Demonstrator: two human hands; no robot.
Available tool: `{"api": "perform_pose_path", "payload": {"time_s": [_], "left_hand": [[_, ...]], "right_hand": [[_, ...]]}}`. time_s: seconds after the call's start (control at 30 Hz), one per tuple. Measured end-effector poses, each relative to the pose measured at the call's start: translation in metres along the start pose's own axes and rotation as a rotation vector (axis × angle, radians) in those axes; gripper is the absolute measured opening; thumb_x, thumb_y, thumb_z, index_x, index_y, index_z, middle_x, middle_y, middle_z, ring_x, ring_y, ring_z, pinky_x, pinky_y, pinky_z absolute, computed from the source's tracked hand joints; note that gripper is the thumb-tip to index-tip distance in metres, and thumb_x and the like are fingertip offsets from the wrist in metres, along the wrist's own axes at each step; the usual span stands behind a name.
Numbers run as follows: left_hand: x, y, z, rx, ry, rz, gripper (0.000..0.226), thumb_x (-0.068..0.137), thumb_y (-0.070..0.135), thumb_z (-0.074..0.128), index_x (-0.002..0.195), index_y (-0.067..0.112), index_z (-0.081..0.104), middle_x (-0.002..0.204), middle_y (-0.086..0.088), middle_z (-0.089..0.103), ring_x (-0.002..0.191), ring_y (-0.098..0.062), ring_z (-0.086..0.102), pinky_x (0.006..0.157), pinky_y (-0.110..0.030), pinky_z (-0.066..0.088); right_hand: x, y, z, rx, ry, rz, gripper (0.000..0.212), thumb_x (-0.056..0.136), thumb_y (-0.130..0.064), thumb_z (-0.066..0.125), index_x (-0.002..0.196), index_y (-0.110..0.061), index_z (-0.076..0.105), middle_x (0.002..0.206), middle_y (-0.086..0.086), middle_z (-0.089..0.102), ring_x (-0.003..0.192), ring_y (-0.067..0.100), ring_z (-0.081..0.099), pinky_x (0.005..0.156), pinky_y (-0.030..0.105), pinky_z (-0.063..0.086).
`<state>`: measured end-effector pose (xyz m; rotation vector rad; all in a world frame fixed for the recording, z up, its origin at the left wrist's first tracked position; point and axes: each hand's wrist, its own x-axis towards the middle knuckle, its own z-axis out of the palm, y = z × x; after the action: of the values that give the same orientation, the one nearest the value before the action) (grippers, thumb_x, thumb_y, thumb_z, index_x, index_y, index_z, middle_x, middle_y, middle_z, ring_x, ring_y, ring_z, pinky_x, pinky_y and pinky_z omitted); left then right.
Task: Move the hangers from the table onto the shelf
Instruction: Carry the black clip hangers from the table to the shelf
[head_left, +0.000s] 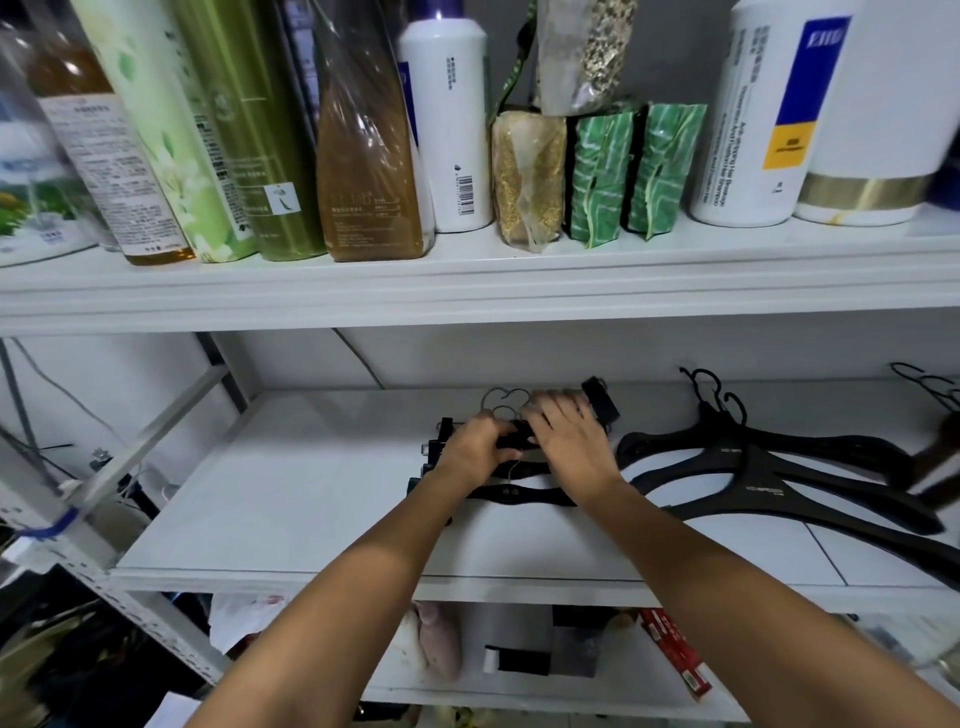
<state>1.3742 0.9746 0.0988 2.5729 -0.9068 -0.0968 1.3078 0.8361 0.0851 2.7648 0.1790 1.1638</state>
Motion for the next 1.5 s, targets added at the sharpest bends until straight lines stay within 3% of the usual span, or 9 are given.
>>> {"api": "perform_pose_path", "payload": {"time_s": [0.17,0.33,0.5,0.7,1.03,1.17,1.23,1.33,1.5], "left_hand": [[-0.001,-0.012,-0.017,-0.309,0.227,-0.080,0.022,0.082,0.019,0.071,0.102,0.008,0.072,0.090,-0.005,0.069,0.080,-0.018,0.061,0.065,-0.021,0.042],[-0.008,-0.025,-0.035,-0.629,0.294,-0.207,0.027,0.084,0.013,0.069,0.110,0.004,0.069,0.090,-0.007,0.065,0.083,-0.016,0.057,0.070,-0.013,0.044],[-0.016,-0.037,-0.046,-0.749,0.199,-0.178,0.028,0.086,0.008,0.066,0.113,0.001,0.066,0.100,-0.009,0.065,0.094,-0.019,0.059,0.093,-0.033,0.049],[-0.020,-0.037,-0.069,-0.832,0.206,-0.161,0.020,0.092,0.006,0.057,0.110,0.001,0.063,0.085,-0.003,0.058,0.077,-0.011,0.055,0.055,-0.010,0.050],[-0.028,-0.044,-0.036,-1.183,0.133,-0.232,0.014,0.098,0.003,0.044,0.101,0.002,0.058,0.088,-0.008,0.065,0.066,-0.004,0.069,0.065,-0.016,0.057],[-0.029,-0.043,-0.016,-0.998,0.078,-0.404,0.028,0.099,0.020,0.047,0.076,0.009,0.058,0.057,0.002,0.066,0.041,-0.001,0.059,0.050,-0.017,0.050],[-0.034,-0.042,-0.008,-0.623,0.054,-0.376,0.035,0.099,0.029,0.047,0.072,0.011,0.059,0.054,0.001,0.064,0.045,-0.010,0.059,0.060,-0.027,0.051],[-0.040,-0.040,0.000,0.252,0.077,-0.068,0.029,0.100,0.033,0.039,0.105,0.013,0.060,0.102,-0.007,0.065,0.096,-0.024,0.061,0.080,-0.035,0.046],[-0.034,-0.064,0.029,0.363,-0.043,0.083,0.056,0.096,0.044,0.044,0.144,0.018,0.031,0.147,-0.003,0.034,0.135,-0.022,0.031,0.110,-0.033,0.028]], "right_hand": [[-0.008,-0.007,-0.007,0.092,0.036,0.036,0.056,0.062,-0.008,0.086,0.107,-0.011,0.054,0.108,0.011,0.057,0.093,0.024,0.050,0.075,0.035,0.057],[-0.012,-0.014,-0.005,0.518,-0.574,0.320,0.065,0.094,-0.042,0.053,0.146,-0.012,0.030,0.142,0.010,0.042,0.133,0.024,0.038,0.110,0.036,0.034],[-0.007,-0.041,0.007,0.874,-0.842,0.457,0.075,0.091,-0.046,0.057,0.152,-0.024,0.018,0.136,0.007,0.050,0.127,0.025,0.047,0.107,0.038,0.038],[0.012,-0.080,0.022,1.127,-0.758,0.583,0.069,0.087,-0.039,0.065,0.145,-0.017,0.035,0.122,0.011,0.059,0.114,0.025,0.057,0.100,0.035,0.045],[0.023,-0.048,0.014,0.692,-0.521,0.533,0.034,0.096,-0.039,0.050,0.117,-0.015,0.063,0.095,0.011,0.070,0.091,0.029,0.065,0.076,0.037,0.051],[0.013,-0.034,0.011,0.465,-0.575,0.442,0.035,0.099,-0.036,0.046,0.121,-0.012,0.060,0.110,0.012,0.067,0.103,0.031,0.062,0.080,0.035,0.047],[0.005,-0.030,0.011,0.359,-0.655,0.375,0.034,0.100,-0.035,0.042,0.120,-0.012,0.058,0.111,0.011,0.066,0.102,0.030,0.062,0.078,0.034,0.046],[-0.014,-0.025,0.013,0.292,-0.731,0.345,0.033,0.101,-0.034,0.041,0.119,-0.011,0.056,0.113,0.009,0.063,0.103,0.028,0.061,0.079,0.033,0.045],[-0.042,-0.029,0.023,0.240,-0.801,0.236,0.039,0.100,-0.035,0.042,0.130,-0.010,0.052,0.129,0.007,0.053,0.120,0.021,0.049,0.092,0.033,0.045]]}}
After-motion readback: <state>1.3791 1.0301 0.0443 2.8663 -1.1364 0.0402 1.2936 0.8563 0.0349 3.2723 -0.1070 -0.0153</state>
